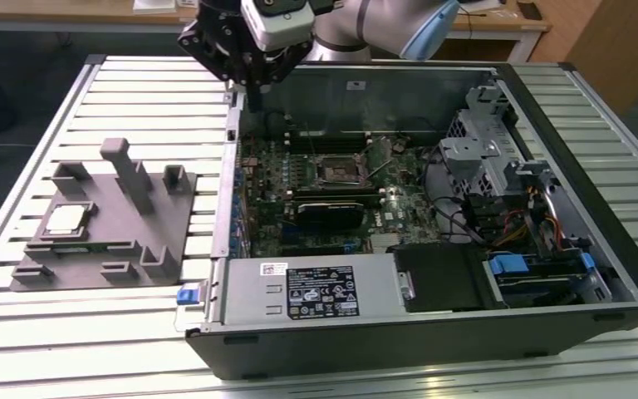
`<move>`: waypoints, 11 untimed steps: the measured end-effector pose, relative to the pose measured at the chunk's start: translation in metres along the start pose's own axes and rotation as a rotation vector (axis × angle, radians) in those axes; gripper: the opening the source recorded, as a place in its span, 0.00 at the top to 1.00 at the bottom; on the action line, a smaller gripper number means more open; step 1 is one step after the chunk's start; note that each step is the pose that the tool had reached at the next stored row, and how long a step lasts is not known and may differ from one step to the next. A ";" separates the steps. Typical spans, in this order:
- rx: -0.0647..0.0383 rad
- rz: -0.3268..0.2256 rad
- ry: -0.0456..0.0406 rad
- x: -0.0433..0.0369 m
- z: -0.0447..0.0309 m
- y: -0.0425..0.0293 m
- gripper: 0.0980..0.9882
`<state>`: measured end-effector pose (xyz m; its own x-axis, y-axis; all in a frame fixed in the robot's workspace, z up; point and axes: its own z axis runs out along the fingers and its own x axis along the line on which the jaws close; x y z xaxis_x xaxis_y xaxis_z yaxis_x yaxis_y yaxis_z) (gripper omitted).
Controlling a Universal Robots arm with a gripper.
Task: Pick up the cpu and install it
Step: 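Reach for the cpu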
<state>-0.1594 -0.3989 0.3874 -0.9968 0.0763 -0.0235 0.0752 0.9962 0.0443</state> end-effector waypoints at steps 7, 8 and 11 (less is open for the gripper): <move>0.000 0.000 0.0001 0.0011 0.0003 -0.0001 0.99; 0.000 0.000 0.0001 0.0014 0.0004 -0.0001 0.99; 0.000 0.000 0.0002 0.0019 0.0005 -0.0002 0.99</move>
<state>-0.1613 -0.3989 0.3868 -0.9968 0.0762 -0.0233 0.0751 0.9962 0.0443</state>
